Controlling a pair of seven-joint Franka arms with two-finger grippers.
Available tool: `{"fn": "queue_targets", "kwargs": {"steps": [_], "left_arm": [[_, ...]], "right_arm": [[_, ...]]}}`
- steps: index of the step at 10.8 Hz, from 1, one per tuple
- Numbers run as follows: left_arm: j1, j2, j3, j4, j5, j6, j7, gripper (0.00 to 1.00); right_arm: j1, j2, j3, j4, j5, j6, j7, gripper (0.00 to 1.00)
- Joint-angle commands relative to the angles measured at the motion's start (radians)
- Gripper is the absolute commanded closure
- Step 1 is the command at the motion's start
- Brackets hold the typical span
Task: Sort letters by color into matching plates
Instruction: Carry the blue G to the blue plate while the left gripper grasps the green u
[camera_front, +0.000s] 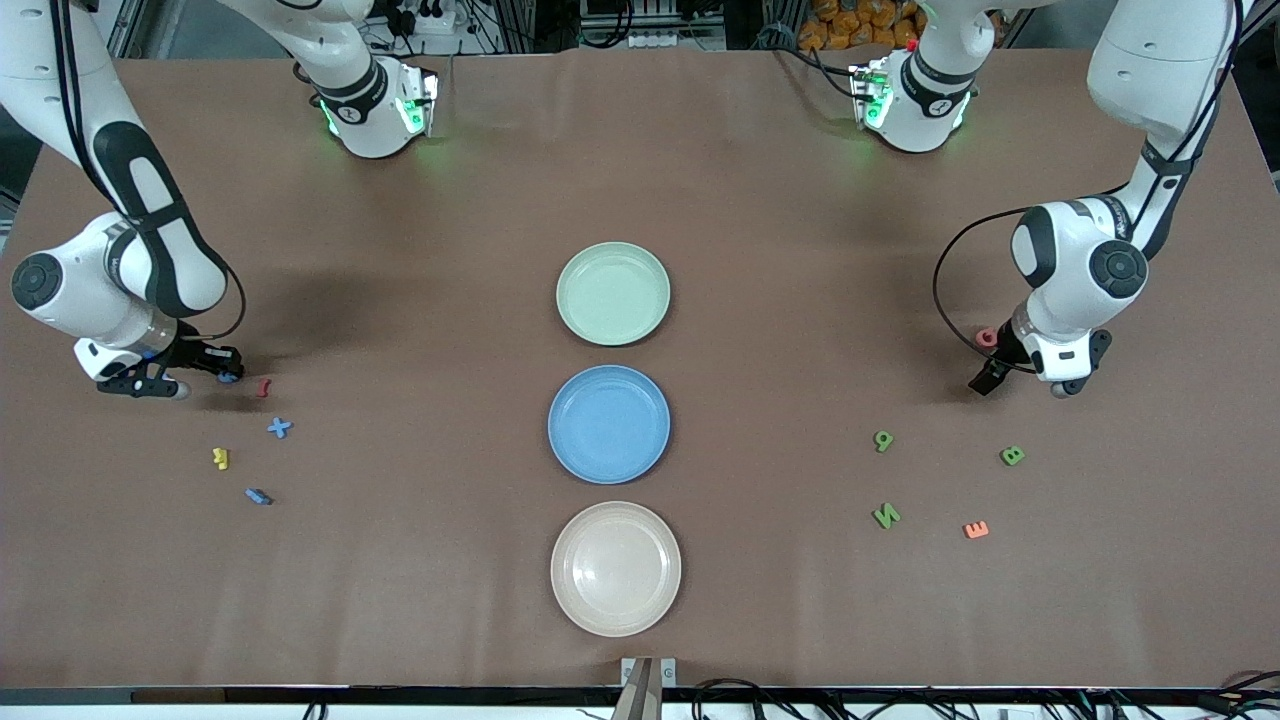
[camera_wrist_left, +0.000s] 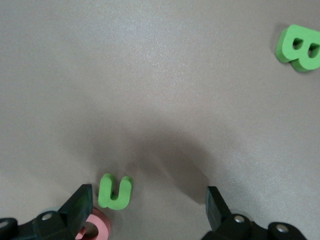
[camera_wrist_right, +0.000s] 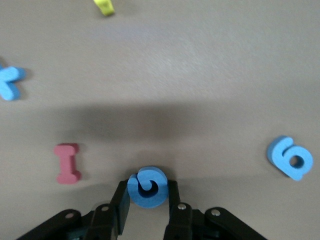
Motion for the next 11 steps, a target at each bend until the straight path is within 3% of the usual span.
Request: {"fn": "queue_targets", "kwargs": {"steps": [1, 4, 5, 6, 11], "left_arm": [[0.010, -0.023, -0.005, -0.026, -0.021, 0.018, 0.005, 0.00], [0.010, -0.028, -0.005, -0.032, -0.021, 0.017, 0.005, 0.04], [0.009, -0.032, -0.005, -0.040, -0.022, 0.017, -0.013, 0.82], [0.009, -0.032, -0.003, -0.046, -0.024, 0.012, -0.032, 1.00], [0.003, -0.035, -0.005, -0.046, -0.024, 0.006, -0.020, 1.00]], "right_arm": [[0.000, -0.108, 0.021, 0.052, 0.018, -0.197, 0.004, 0.83], [0.107, -0.136, 0.022, 0.075, 0.018, -0.252, 0.126, 0.83], [0.151, -0.133, 0.022, 0.078, 0.018, -0.249, 0.184, 0.83], [0.214, -0.130, 0.022, 0.089, 0.018, -0.249, 0.244, 0.83], [0.484, -0.058, 0.022, 0.208, 0.018, -0.249, 0.554, 0.83]]}}
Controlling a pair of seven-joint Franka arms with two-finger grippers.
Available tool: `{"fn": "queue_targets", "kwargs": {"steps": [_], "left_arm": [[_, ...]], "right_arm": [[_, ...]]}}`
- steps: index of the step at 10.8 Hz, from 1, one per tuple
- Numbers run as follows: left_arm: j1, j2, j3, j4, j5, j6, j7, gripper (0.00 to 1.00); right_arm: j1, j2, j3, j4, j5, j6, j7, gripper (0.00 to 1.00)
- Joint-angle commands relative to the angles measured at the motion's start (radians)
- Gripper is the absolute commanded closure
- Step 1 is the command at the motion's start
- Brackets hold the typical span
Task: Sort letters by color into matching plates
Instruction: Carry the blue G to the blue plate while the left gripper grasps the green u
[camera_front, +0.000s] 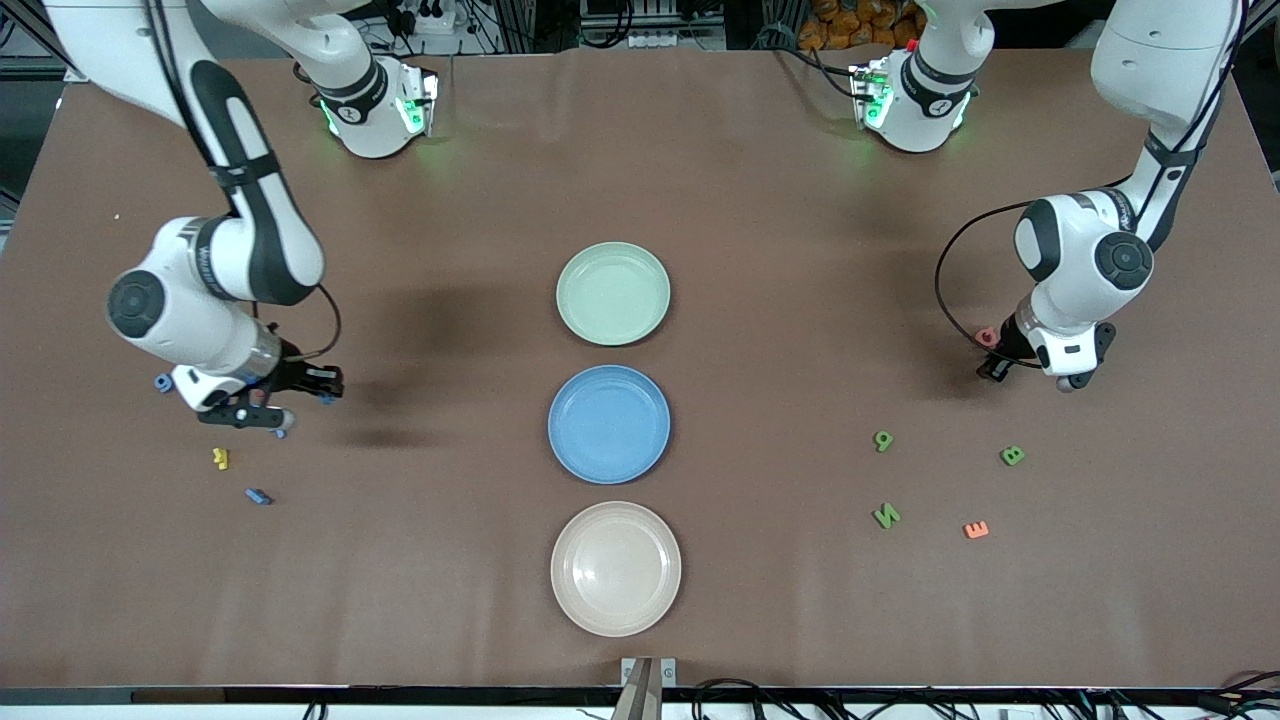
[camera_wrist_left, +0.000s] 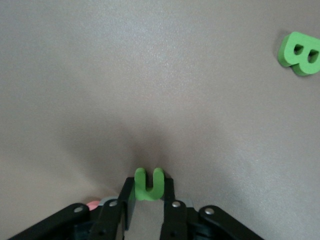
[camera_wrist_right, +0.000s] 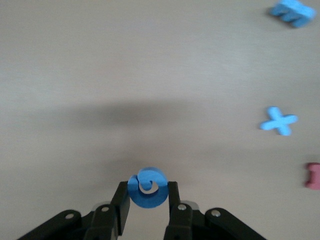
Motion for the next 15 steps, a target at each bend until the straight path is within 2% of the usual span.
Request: {"fn": "queue_targets", "kwargs": {"steps": [1, 3, 5, 8, 11, 13, 14, 15], "left_arm": [[-0.002, -0.003, -0.005, -0.020, -0.015, 0.005, -0.003, 1.00], [-0.004, -0.014, -0.005, -0.011, -0.011, 0.005, 0.022, 1.00], [-0.015, -0.025, -0.010, 0.024, -0.009, -0.003, 0.027, 1.00], [-0.028, -0.008, -0.072, 0.222, -0.012, -0.226, 0.016, 1.00], [-0.039, 0.001, -0.145, 0.329, -0.015, -0.314, -0.006, 1.00], [-0.105, 0.046, -0.156, 0.432, -0.012, -0.414, -0.054, 1.00], [-0.140, 0.053, -0.156, 0.455, -0.012, -0.429, -0.096, 1.00], [-0.177, 0.053, -0.156, 0.455, -0.012, -0.430, -0.130, 1.00]], "right_arm": [[0.144, 0.092, -0.009, 0.129, 0.014, -0.004, 0.163, 0.83], [0.221, 0.147, -0.008, 0.219, 0.017, -0.004, 0.242, 0.83], [0.314, 0.244, -0.008, 0.354, 0.069, -0.004, 0.312, 0.83], [0.411, 0.367, -0.005, 0.521, 0.097, 0.002, 0.366, 0.83], [0.436, 0.424, 0.034, 0.546, 0.097, 0.129, 0.383, 0.83], [0.436, 0.453, 0.075, 0.552, 0.097, 0.217, 0.385, 0.81], [0.438, 0.454, 0.081, 0.552, 0.095, 0.223, 0.385, 0.67], [0.447, 0.453, 0.081, 0.552, 0.085, 0.223, 0.389, 0.01]]}}
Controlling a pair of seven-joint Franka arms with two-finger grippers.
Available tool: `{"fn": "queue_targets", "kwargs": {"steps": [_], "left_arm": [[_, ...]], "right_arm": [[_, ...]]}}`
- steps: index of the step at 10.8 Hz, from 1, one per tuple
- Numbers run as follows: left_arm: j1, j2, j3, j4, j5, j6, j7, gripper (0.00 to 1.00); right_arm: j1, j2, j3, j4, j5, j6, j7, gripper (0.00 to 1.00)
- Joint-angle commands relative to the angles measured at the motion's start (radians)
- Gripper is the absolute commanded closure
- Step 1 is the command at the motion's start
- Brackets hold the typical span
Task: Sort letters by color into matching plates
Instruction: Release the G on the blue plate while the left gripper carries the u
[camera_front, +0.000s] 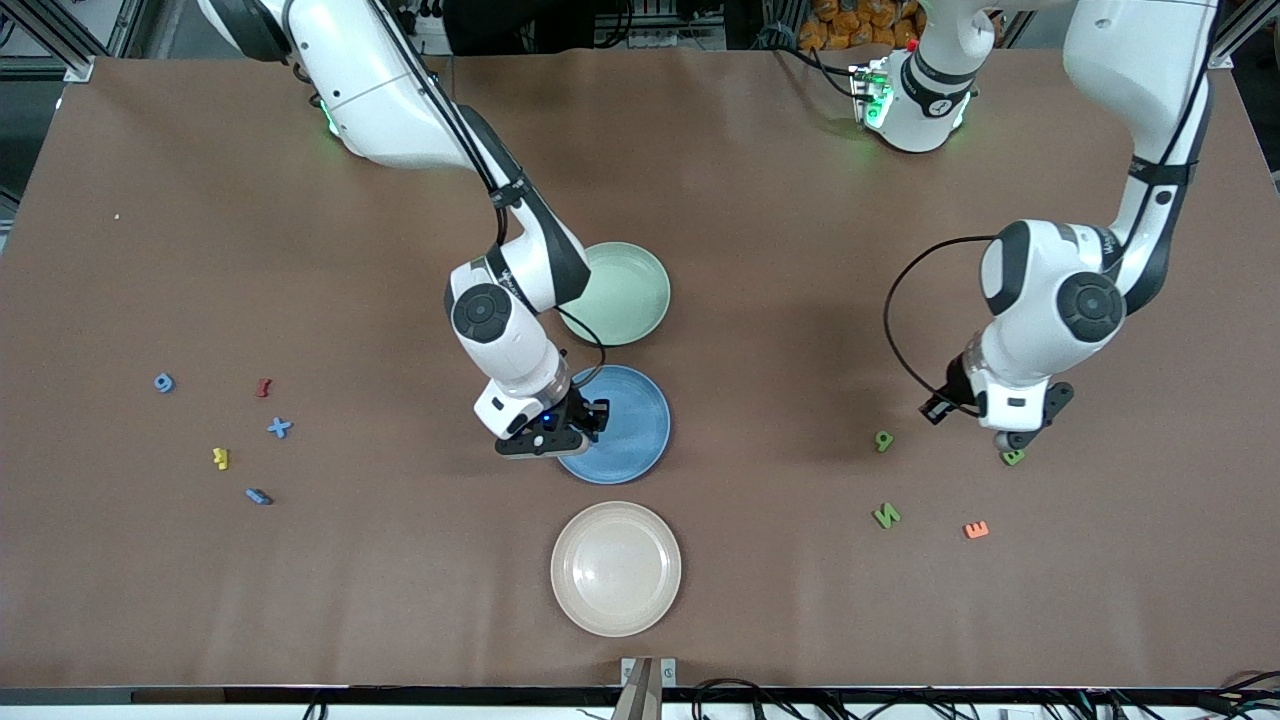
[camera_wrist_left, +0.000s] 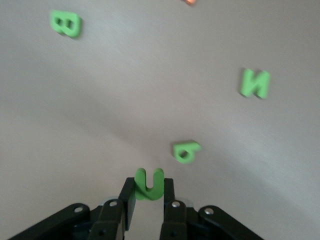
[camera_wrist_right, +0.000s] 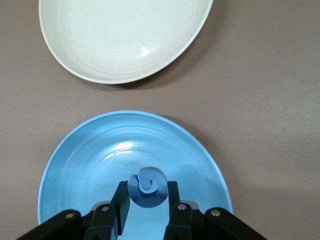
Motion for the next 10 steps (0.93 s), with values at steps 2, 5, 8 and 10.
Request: {"fn": "queue_targets", "kwargs": {"steps": [2, 5, 8, 10], "left_arm": [[-0.148, 0.033, 0.002, 0.060, -0.011, -0.039, -0.155, 1.00], [-0.289, 0.042, 0.004, 0.064, -0.011, -0.039, -0.297, 1.00], [-0.428, 0.083, 0.002, 0.079, -0.011, -0.039, -0.432, 1.00], [-0.531, 0.161, 0.002, 0.148, -0.011, -0.039, -0.523, 1.00]], "right_arm": [[0.004, 0.015, 0.009, 0.008, 0.004, -0.001, 0.009, 0.00], [-0.042, -0.029, 0.008, -0.030, -0.097, -0.048, 0.004, 0.00], [-0.164, -0.094, 0.008, -0.087, -0.139, -0.117, -0.001, 0.00], [-0.266, -0.138, 0.009, -0.128, -0.141, -0.133, -0.049, 0.00]]}}
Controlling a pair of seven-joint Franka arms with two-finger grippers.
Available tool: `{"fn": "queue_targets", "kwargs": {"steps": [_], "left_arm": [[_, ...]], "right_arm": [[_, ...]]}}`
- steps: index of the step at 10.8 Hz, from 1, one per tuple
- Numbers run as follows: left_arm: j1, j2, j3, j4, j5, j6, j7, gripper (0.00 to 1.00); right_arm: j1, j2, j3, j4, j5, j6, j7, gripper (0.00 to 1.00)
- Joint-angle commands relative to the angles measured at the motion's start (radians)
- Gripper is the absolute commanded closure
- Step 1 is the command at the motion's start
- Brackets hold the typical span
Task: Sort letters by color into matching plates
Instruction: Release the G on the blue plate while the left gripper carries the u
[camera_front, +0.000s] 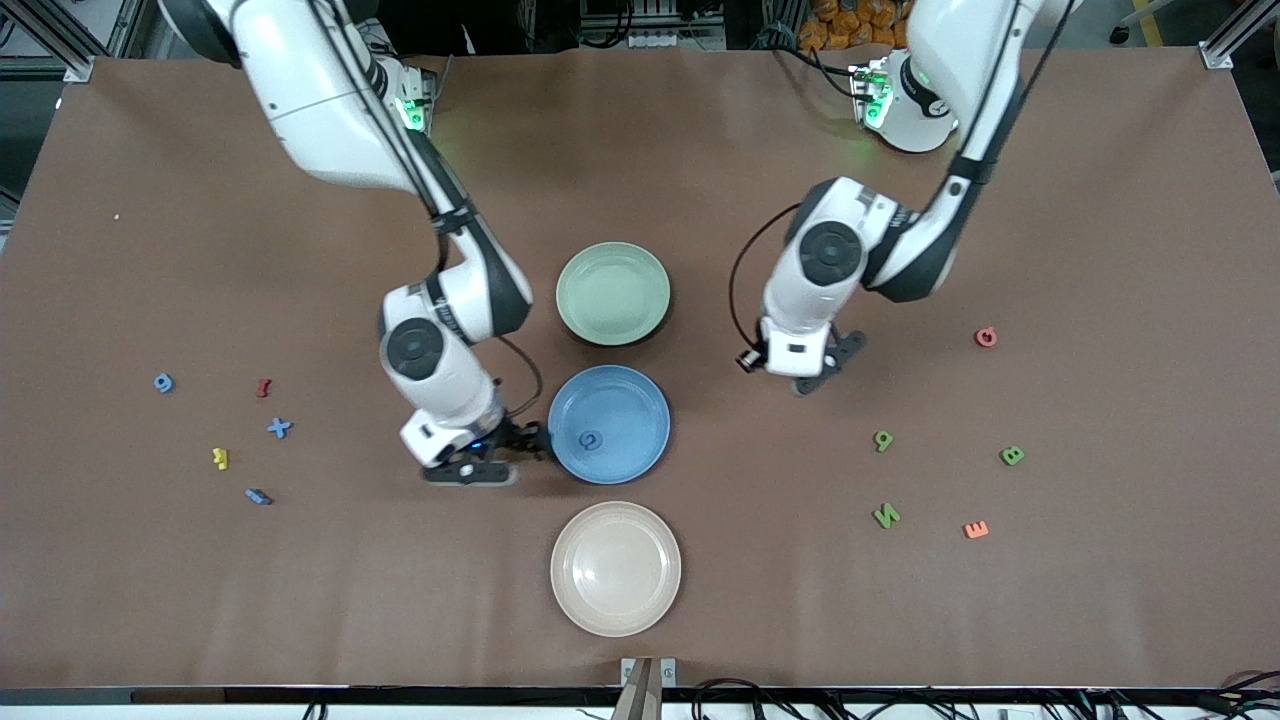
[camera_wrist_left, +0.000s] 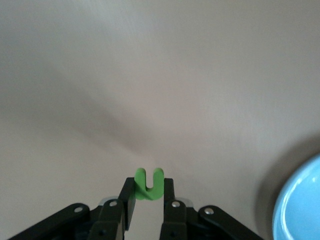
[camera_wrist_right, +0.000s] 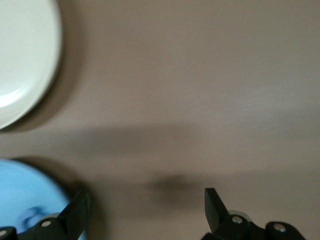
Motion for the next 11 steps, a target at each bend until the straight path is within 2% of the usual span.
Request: {"fn": "queue_targets", "kwargs": {"steps": [1, 3, 5, 9, 10, 11], "left_arm": [[-0.145, 0.124, 0.014, 0.134, -0.011, -0.020, -0.128, 1.00], [-0.216, 0.167, 0.012, 0.203, -0.012, -0.020, -0.185, 1.00], [-0.262, 0.175, 0.012, 0.225, -0.017, -0.020, -0.198, 1.00], [-0.319, 0.184, 0.012, 0.230, -0.020, -0.020, -0.198, 1.00], [-0.325, 0.187, 0.012, 0.230, -0.023, -0.020, -0.198, 1.00], [-0.327, 0.188, 0.012, 0.230, -0.018, -0.020, -0.189, 0.65]], "right_arm": [[-0.148, -0.108, 0.018, -0.106, -0.019, -0.034, -0.121, 0.00], [-0.246, -0.133, 0.018, -0.106, -0.019, -0.135, -0.207, 0.00], [-0.324, -0.176, 0.018, -0.148, -0.019, -0.192, -0.246, 0.00], [-0.450, -0.251, 0.018, -0.283, -0.017, -0.177, -0.324, 0.00], [-0.467, -0.254, 0.018, -0.328, -0.019, -0.128, -0.336, 0.00], [-0.489, -0.259, 0.018, -0.379, -0.016, -0.050, -0.381, 0.00]]}}
